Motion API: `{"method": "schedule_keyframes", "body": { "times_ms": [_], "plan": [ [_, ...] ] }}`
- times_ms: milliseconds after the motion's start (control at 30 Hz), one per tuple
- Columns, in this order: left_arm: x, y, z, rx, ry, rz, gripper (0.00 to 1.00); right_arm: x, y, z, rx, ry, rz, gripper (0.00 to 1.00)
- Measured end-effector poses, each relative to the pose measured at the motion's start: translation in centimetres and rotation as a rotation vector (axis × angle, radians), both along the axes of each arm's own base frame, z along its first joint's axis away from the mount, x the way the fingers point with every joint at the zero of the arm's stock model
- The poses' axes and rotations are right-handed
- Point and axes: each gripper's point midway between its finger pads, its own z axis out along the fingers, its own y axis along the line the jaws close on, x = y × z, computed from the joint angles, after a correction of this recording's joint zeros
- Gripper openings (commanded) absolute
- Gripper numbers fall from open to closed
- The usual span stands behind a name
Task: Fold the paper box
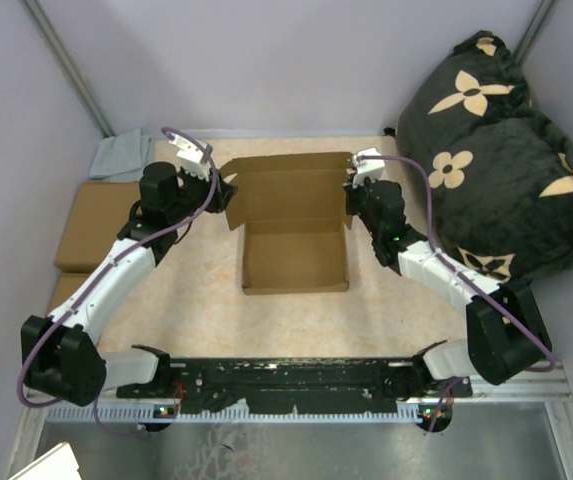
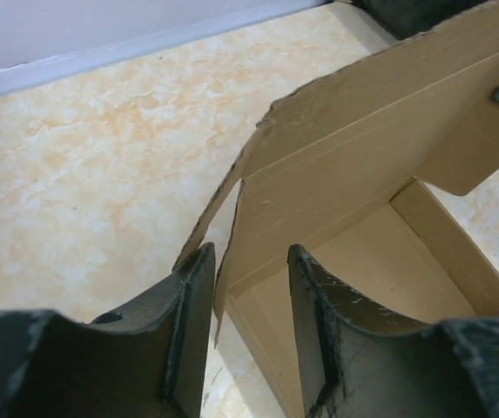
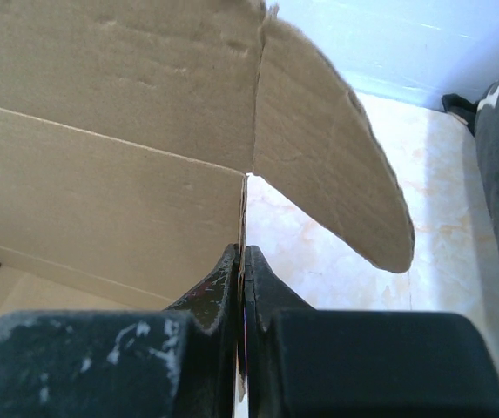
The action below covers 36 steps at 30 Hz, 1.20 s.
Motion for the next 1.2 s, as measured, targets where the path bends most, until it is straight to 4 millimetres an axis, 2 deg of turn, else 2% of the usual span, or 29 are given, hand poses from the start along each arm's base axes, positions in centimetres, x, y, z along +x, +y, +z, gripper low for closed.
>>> {"method": "schedule_keyframes", "body": {
  "times_ms": [267, 333, 433, 500, 633, 733, 900, 1000, 1167, 1200],
  "plan": [
    [0.6, 0.2, -1.5, 0.029, 0.049, 0.021, 0.43, -0.2, 0.1, -0.2, -0.001, 0.005, 0.012, 0.02],
    [0.8, 0.4, -1.5, 0.033, 0.047, 0.033, 0.35, -0.2, 0.1, -0.3, -0.002, 0.006, 0.013, 0.02],
    [0.8, 0.6, -1.6, 0.039, 0.05, 0.041, 0.13, -0.3, 0.2, -0.3, -0.002, 0.008, 0.016, 0.05],
    [0.8, 0.6, -1.7, 0.039, 0.05, 0.04, 0.01, -0.3, 0.2, -0.3, -0.003, 0.011, 0.02, 0.12],
    [0.7, 0.4, -1.6, 0.032, 0.052, 0.032, 0.0, -0.8, 0.6, -1.1, -0.017, 0.072, 0.048, 0.28],
    [0.6, 0.3, -1.5, 0.027, 0.052, 0.029, 0.0, -1.2, 0.9, -1.1, -0.038, 0.14, 0.069, 0.31],
    [0.5, 0.3, -1.3, 0.02, 0.051, 0.027, 0.0, -0.7, 1.3, 1.1, -0.06, 0.196, 0.074, 0.32],
    [0.4, 0.3, -1.1, 0.018, 0.048, 0.025, 0.0, -0.9, 1.1, 1.9, -0.075, 0.222, 0.071, 0.28],
    [0.3, 0.2, -0.9, 0.016, 0.043, 0.023, 0.0, -1.1, 0.8, 1.2, -0.116, 0.296, 0.064, 0.0],
    [0.3, 0.2, -0.8, 0.015, 0.041, 0.022, 0.0, -1.1, 0.8, 0.9, -0.123, 0.315, 0.062, 0.0]
  ]
}}
